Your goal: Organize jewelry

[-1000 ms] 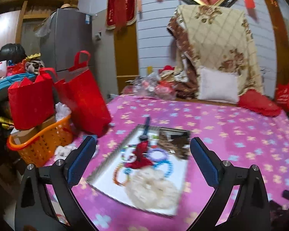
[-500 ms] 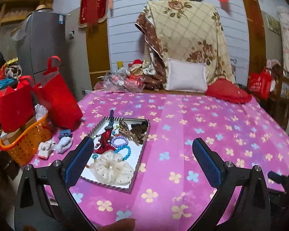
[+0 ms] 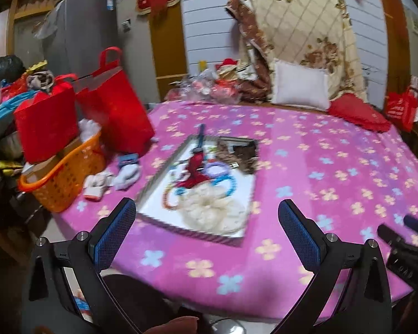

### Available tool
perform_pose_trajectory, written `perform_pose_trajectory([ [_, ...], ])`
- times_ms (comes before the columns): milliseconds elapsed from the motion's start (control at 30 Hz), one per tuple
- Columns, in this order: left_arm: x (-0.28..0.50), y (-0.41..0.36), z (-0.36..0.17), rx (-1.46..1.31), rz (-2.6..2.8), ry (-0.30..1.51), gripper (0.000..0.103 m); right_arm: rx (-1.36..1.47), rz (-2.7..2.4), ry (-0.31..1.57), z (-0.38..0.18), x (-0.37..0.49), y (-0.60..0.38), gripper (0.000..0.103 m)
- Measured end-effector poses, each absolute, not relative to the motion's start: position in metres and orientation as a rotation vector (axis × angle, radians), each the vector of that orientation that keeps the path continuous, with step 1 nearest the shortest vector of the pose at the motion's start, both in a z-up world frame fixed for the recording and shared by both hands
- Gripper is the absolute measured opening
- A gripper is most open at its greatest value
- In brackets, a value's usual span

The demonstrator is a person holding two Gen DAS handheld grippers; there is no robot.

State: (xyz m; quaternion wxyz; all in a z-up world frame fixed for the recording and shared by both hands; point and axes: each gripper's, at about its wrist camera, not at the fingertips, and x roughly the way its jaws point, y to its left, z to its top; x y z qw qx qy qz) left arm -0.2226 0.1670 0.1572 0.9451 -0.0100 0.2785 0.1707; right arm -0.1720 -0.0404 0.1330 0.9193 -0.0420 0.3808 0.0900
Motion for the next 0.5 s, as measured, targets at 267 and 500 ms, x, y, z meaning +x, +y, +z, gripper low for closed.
perform_pose_trajectory([
  [267, -0.229, 0.228, 0.144, -0.052, 0.412, 0.598, 0.102, -0.096, 0.261, 0.843, 0.142, -0.163, 0.05, 0.066],
  [500, -0.237, 0.266, 0.131, -0.093, 0.418, 0.617, 0.102, -0.112, 0.256, 0.874, 0.123, -0.166, 0.101, 0.066],
])
